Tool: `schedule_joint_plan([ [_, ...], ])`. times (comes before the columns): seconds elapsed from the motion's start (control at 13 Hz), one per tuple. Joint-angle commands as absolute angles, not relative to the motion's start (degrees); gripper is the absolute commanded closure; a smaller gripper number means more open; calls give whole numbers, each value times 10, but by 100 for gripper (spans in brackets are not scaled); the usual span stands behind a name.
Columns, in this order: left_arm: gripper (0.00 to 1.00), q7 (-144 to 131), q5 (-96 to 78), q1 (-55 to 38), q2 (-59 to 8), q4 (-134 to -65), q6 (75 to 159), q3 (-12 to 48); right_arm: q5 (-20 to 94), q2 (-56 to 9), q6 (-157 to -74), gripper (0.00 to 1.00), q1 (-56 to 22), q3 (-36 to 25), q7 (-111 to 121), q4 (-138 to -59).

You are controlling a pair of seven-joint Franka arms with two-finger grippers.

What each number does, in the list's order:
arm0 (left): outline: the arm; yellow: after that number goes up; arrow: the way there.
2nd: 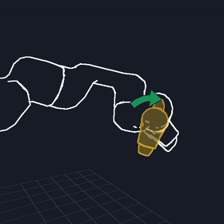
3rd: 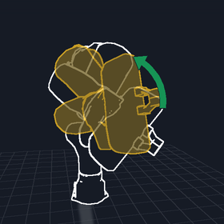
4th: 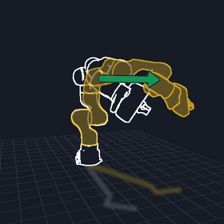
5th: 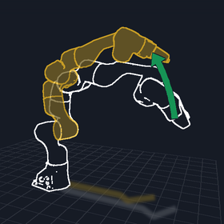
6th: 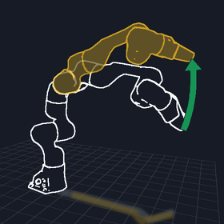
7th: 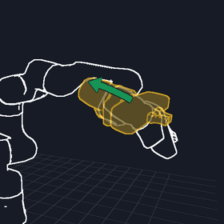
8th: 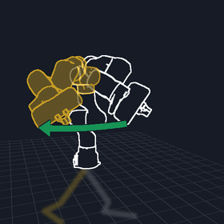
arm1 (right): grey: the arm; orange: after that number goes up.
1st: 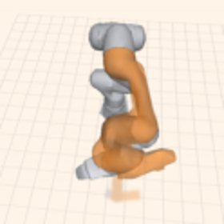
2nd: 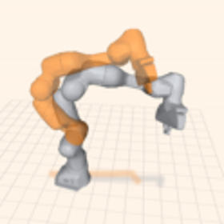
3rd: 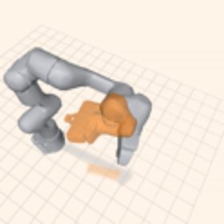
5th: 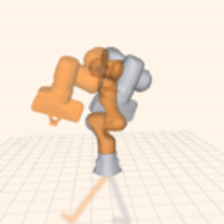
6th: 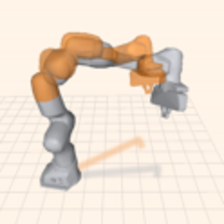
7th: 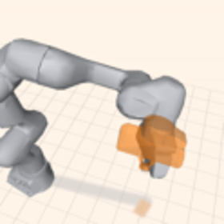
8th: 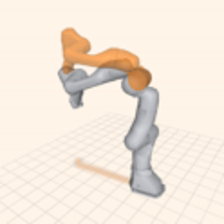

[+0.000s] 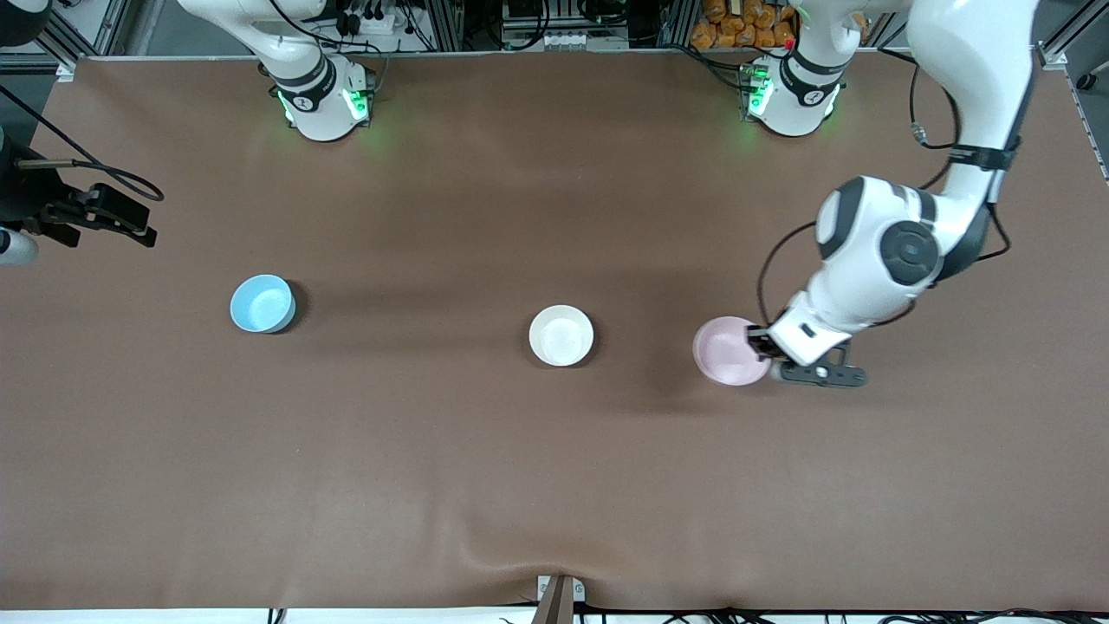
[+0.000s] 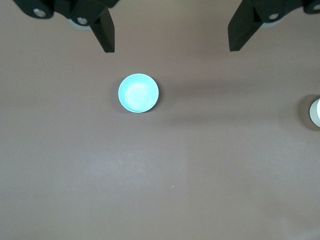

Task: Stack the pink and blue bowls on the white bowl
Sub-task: 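Carry the pink bowl with the left gripper onto the white bowl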

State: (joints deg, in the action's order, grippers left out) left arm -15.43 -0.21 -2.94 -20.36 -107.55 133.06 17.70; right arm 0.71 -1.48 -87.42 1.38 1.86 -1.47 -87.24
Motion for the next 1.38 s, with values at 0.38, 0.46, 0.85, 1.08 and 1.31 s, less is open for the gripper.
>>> schedule_joint_plan([
  [0.38,100,-362,6,-187,-314,-955,1313,174,4,-17,-873,0,7,17,-19,-866],
  [0.46,100,-386,7,-205,-329,-942,1314,171,4,-17,-873,0,7,17,-19,-866],
  [0.85,100,-412,7,-243,-381,-913,1333,170,4,-17,-872,0,7,17,-19,-866],
  [1.08,100,-411,8,-246,-394,-916,1350,170,4,-18,-873,0,7,17,-19,-866],
  [1.31,100,-411,7,-247,-402,-913,1353,170,4,-18,-872,0,7,17,-19,-867],
])
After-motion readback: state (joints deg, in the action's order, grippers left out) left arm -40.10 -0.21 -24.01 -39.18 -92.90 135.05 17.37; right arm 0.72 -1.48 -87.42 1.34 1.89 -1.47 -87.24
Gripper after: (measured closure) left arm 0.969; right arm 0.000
